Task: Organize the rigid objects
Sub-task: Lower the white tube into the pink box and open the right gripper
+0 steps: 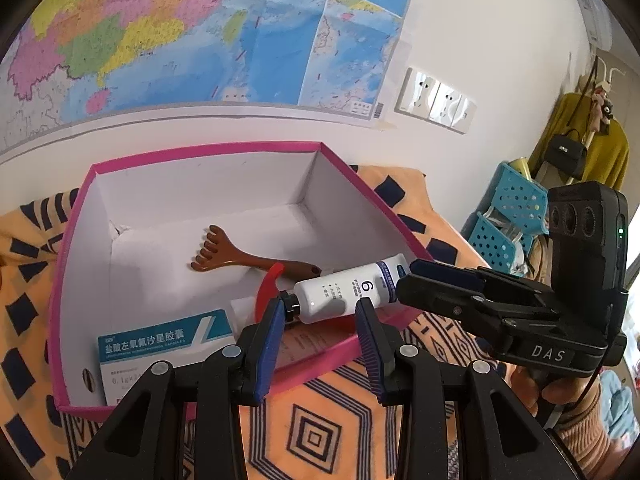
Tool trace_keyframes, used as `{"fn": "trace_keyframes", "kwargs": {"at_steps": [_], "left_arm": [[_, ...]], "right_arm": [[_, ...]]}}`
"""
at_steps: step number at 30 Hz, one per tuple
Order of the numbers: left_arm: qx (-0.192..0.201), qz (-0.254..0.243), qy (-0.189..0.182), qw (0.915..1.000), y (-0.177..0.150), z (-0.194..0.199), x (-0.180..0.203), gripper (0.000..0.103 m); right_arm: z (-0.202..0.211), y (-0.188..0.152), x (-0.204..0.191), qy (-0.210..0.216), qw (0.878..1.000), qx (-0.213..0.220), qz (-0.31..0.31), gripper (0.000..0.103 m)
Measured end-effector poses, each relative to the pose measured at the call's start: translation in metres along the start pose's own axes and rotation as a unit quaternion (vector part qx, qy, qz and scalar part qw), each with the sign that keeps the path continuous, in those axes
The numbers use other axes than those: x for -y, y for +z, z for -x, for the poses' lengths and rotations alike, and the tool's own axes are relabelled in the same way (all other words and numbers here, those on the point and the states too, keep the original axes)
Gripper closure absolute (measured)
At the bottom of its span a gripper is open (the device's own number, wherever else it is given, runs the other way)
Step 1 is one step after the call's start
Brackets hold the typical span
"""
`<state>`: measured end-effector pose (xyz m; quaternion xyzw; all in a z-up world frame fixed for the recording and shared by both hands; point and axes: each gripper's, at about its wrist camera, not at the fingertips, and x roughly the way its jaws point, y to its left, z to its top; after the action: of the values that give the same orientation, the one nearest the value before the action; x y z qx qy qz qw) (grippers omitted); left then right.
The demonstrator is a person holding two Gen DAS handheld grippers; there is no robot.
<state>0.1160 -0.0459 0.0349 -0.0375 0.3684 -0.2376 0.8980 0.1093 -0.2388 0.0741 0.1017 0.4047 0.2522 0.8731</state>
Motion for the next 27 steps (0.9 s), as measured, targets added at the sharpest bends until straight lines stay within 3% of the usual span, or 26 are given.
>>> {"fn": "trace_keyframes", "kwargs": {"at_steps": [12, 20, 21, 24, 27], "left_arm": [[-0.007, 0.005, 0.015, 0.9999, -0.004, -0.007, -0.007, 0.064], [0.046, -0.018, 0.032, 0.9983, -0.019, 0.028, -0.001, 0.035], [0.054, -0.021, 0.035, 0.9977, -0.022, 0.034, 0.000, 0.026], [0.079, -0.027, 0.047, 0.9954, -0.036, 0.053, 0.002, 0.008], [0.086, -0.028, 0.066, 0.9937, -0.049, 0.065, -0.002, 0.000]], "right_arm": [[-0.006, -0.001, -0.001, -0.005, 1.000, -0.010, 0.000, 0.058], [0.011, -0.009, -0.014, -0.008, 1.000, 0.005, 0.015, 0.057], [0.016, -0.012, -0.019, -0.008, 1.000, 0.012, 0.019, 0.056], [0.027, -0.022, -0.032, -0.012, 0.999, 0.032, 0.035, 0.037], [0.031, -0.035, -0.047, -0.028, 0.997, 0.039, 0.056, 0.021]]}}
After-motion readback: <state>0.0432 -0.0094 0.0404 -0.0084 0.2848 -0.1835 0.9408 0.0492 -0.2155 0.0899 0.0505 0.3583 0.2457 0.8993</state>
